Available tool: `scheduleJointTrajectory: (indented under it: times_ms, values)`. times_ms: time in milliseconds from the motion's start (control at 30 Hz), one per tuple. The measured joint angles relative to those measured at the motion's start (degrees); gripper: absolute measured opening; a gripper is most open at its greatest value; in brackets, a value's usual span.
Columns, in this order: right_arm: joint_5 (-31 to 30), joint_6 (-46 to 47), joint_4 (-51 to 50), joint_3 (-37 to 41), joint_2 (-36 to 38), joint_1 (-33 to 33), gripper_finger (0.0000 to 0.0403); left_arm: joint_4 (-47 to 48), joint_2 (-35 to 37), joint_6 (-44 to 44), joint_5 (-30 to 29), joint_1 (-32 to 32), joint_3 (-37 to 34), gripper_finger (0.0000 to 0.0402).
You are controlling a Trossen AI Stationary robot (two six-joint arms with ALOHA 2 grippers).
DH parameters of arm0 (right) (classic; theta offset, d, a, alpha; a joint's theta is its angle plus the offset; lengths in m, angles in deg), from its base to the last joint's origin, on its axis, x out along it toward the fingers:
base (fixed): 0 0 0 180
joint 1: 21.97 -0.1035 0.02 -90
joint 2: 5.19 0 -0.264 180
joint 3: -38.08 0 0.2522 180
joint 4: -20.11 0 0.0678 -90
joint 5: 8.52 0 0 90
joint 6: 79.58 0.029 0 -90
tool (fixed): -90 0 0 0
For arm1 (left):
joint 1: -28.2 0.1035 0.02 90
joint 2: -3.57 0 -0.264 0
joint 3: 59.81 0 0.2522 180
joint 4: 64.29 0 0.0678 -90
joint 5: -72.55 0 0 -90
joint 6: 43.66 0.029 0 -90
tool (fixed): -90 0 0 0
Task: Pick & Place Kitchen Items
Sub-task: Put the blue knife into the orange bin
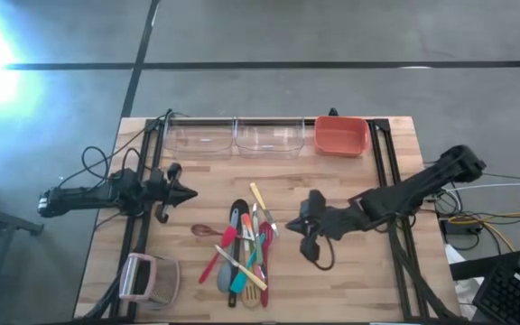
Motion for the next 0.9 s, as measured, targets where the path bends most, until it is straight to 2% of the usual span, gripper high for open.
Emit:
scheduleJointTrajectory:
  times_ms: [200,300,600,700,900]
  values:
    - [0.39,6.07,2.22,1.27,-1.03,0.17,0.0009,-1.95,0.00,0.36,0.98,0.00,0.02,0.0012]
    - [0.65,9.81,4.51,2.96,-1.39,0.17,0.0022,-1.98,0.00,0.50,0.93,0.00,0.02,0.0012]
    - [4.00,21.91,9.30,5.25,-3.95,0.58,0.0124,-2.19,0.00,0.61,0.81,0.00,0.02,0.0012]
    - [5.43,25.18,13.01,5.20,-6.91,0.61,0.0155,-2.22,-0.02,0.58,0.81,0.00,0.02,0.0012]
    - [10.47,28.22,13.20,0.98,-14.83,1.21,0.0200,-2.34,-0.09,0.28,0.65,0.00,0.02,0.0012]
